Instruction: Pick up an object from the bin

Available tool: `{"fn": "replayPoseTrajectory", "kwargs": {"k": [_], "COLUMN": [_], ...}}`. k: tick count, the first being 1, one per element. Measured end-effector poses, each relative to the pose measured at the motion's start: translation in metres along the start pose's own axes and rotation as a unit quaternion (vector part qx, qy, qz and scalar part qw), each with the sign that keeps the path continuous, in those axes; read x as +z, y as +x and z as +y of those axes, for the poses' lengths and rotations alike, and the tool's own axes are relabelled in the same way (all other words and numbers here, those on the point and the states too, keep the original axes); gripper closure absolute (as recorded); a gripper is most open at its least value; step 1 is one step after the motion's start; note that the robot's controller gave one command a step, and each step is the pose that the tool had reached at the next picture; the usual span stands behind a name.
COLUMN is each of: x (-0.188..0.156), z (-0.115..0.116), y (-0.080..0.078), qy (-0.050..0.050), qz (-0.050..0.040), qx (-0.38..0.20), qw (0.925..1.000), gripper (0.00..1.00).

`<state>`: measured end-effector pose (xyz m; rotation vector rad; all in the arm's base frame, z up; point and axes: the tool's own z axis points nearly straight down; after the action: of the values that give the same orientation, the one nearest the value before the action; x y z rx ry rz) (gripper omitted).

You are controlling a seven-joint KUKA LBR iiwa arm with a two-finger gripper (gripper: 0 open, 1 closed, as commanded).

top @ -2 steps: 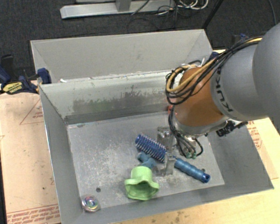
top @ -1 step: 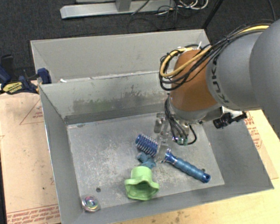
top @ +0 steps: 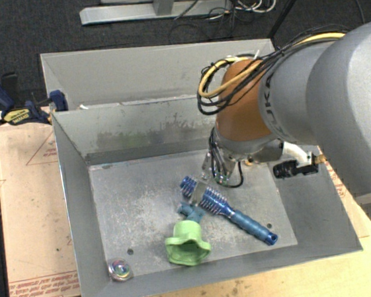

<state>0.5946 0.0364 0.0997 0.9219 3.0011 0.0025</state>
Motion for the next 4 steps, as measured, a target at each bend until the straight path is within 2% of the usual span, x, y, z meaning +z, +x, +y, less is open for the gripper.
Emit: {"fn": "replayPoseTrajectory", "kwargs": {"k": [1,2,3,4], "x": [0.031,0.03,0.03,-0.013], "z": [-0.037,-0.018,-0.019,-0.018], "y": [-0.001,0.028,0.028,0.028], "qy": [0.002,0.001,0.001,0.0], "qz": [0.0017,0.0012,0.0003,-0.0002], "qx": [0.086,0.16,0.16,0.158], "qw": [0.9963,0.9871,0.9872,0.9874], "gripper": [0.0,0.0,1.0,1.0]}}
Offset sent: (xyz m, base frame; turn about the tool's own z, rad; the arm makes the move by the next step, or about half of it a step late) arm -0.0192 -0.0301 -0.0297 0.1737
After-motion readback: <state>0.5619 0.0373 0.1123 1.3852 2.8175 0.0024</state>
